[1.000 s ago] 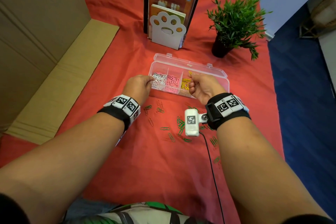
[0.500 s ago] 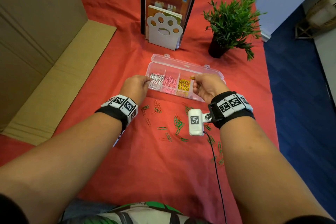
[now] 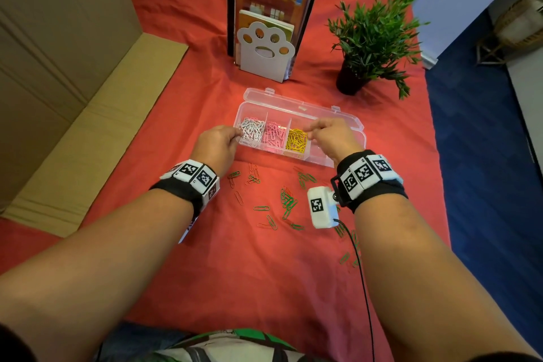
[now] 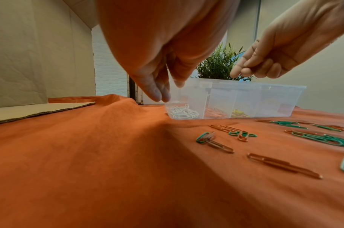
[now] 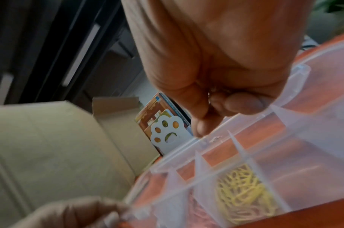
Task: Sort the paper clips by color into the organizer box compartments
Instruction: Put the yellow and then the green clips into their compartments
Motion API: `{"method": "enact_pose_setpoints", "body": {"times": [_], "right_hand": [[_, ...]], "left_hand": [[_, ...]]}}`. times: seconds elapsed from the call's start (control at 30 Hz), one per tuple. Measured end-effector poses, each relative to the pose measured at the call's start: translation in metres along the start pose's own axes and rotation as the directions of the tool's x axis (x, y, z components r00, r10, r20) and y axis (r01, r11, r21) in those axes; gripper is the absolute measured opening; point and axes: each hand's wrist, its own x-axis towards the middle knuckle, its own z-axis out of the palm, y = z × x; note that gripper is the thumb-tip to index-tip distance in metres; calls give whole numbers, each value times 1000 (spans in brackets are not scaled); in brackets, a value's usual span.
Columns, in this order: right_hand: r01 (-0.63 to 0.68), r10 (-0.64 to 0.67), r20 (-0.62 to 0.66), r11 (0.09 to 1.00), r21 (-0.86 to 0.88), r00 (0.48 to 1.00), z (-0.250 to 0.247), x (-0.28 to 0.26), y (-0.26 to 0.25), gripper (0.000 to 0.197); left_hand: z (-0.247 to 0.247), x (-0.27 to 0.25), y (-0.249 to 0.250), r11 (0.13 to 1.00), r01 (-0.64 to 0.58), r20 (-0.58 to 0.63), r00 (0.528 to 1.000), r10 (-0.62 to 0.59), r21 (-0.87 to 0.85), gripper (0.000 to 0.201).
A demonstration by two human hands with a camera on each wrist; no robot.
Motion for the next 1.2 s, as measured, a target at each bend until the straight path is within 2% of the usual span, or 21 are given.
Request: {"method": "enact_pose_setpoints", "body": {"times": [0.07,0.1,0.13,0.2,0.23,0.3,0.37,0.47,0.57,0.7,0.77,0.87,0.97,1.03,1.1,1.2], "right_hand": [[58,-31,111,969,-240,993,2,-2,-3,30],[99,-34,173,918,-384,984,5,-4,-5,27],[153,-36,227,839,-522,973,8,-5,-7,22],[186,7,256,666,-723,967,13,-9,-10,13],[193,36,260,573,-797,965,14,-10,-10,18],[228,22,260,411,-883,965,19,-11,-7,34],[273,-59,268,296,-916,962,22,-10,-3,36],[309,-108,291,258,-915,951,25,-7,0,31],[338,-93,324,259,-905,941,24,-6,-1,29],[342,-31,351,313,-886,936,20,-5,-4,29],[329,-28,344,377,-866,938,18,-2,-4,18],[297,25,347,462,-836,938,16,-1,-3,12],[273,62,355,522,-808,933,16,0,-3,28],[270,33,350,573,-774,936,15,1,-1,21],[276,12,374,652,-706,928,13,5,1,6],[309,-46,436,771,-556,899,4,0,-3,14]], "left_hand": [[1,-2,-2,1000,-9,-9,1000,9,6,22],[1,-3,-3,1000,-12,-14,1000,13,7,21],[2,-3,-3,1000,-15,-16,1000,15,6,21],[2,-3,-2,1000,-22,-18,1000,23,7,21],[2,-3,-2,1000,-27,-20,999,27,7,21],[2,-2,-3,1000,-30,-18,999,31,3,20],[3,-2,-2,1000,-21,-14,1000,21,-1,21],[3,-1,-2,1000,2,-14,1000,-2,-11,21],[2,1,0,1000,16,-8,1000,-16,-13,21],[1,4,4,999,36,-1,999,-36,-14,22],[1,5,4,999,38,-3,999,-38,-14,22],[1,6,4,999,42,-1,999,-42,-15,22],[1,6,4,999,47,2,999,-47,-13,22],[1,6,5,999,49,7,999,-49,-10,23],[1,7,5,999,45,7,999,-45,-9,23],[1,7,4,999,42,2,999,-42,0,23]]}}
